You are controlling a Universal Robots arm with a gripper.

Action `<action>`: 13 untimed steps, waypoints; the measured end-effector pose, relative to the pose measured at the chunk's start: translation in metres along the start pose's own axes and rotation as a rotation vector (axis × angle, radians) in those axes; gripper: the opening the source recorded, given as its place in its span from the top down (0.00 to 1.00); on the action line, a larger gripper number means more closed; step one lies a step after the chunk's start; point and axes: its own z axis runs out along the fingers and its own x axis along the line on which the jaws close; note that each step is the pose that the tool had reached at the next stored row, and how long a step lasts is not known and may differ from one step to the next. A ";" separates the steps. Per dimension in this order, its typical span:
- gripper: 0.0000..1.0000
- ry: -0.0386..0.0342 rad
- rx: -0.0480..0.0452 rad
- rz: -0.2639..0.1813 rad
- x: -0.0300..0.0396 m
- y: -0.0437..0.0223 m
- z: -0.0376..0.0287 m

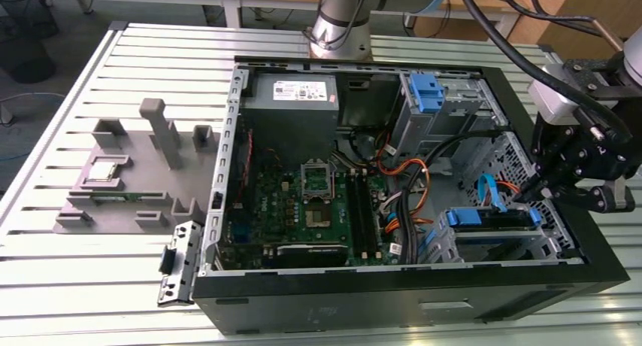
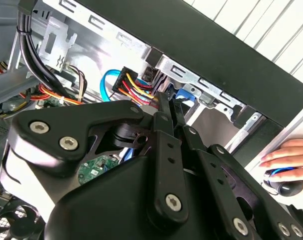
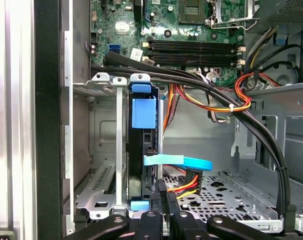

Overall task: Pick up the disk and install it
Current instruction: 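Insert the second disk wire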

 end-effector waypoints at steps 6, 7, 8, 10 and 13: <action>0.84 -0.0001 0.0005 0.000 -0.0001 0.0010 0.0000; 0.84 -0.0001 0.0005 0.000 -0.0001 0.0011 0.0000; 0.84 -0.0001 0.0007 0.000 -0.0001 0.0016 0.0000; 0.84 -0.0001 0.0008 0.000 0.0000 0.0018 -0.0001; 0.84 0.0000 0.0009 0.000 0.0000 0.0020 -0.0001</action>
